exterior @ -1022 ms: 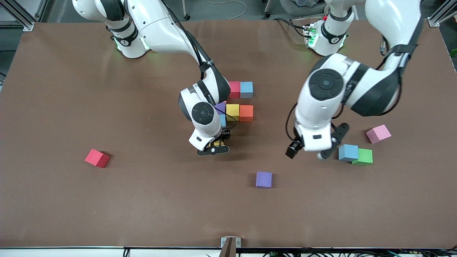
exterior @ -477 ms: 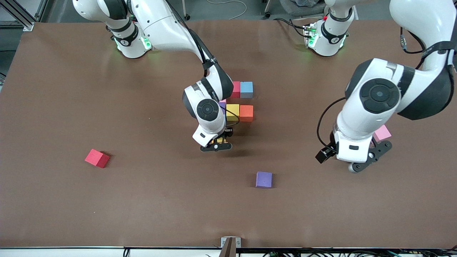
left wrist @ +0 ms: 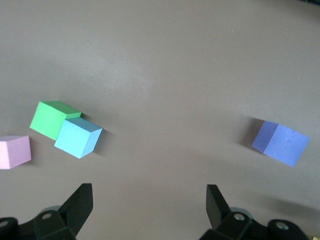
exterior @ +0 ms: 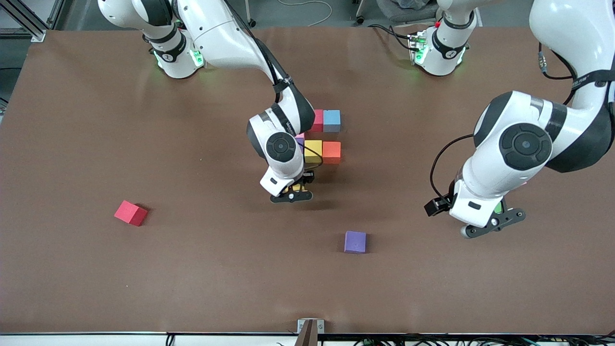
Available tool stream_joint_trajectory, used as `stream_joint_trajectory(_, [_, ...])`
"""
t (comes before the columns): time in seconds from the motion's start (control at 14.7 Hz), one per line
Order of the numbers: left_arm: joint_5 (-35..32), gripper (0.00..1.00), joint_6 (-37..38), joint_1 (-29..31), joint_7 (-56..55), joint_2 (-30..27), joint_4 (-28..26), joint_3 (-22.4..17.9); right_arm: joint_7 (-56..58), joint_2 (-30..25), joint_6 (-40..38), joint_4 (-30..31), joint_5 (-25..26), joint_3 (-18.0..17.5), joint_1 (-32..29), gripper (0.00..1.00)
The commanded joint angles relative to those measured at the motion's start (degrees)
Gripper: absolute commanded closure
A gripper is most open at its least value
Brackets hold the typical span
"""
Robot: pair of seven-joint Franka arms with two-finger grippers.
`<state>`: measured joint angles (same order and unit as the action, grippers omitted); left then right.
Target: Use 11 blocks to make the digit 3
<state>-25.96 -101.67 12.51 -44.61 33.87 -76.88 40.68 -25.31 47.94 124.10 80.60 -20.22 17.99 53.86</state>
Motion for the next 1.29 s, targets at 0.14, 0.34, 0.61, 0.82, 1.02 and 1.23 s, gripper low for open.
stream_joint_trajectory(0.14, [0.64,0.0,-2.04,-1.34,7.69,6.37,4.98,-0.08,-1.58,-2.24,1.59,3.07,-0.52,0.02,1.08,1.0])
stream_joint_trajectory(0.34, [0.64,0.0,-6.16,-3.18,8.49,9.28,5.78,-0.17,-1.58,-2.33,1.33,3.07,-0.52,0.02,1.08,0.99])
stream_joint_trajectory(0.61, [0.64,0.02,-12.74,-8.27,8.31,12.35,6.04,-2.27,-2.02,-2.5,0.8,3.07,-0.52,0.02,1.08,0.99])
stream_joint_trajectory(0.82, [0.73,0.02,-19.68,-11.27,10.49,15.86,8.14,-4.38,-2.11,-2.59,0.54,3.16,-0.52,0.02,1.08,0.99])
stream_joint_trajectory(1.02, [0.73,0.03,-24.27,-16.96,13.4,21.49,14.81,-8.41,-2.2,-2.59,-0.08,3.16,-0.52,0.02,1.08,0.99])
stream_joint_trajectory(1.23, [0.91,0.04,-25.59,-23.22,14.03,26.85,22.2,-12.73,-2.2,-2.5,-0.08,3.07,-0.52,0.02,1.08,0.97])
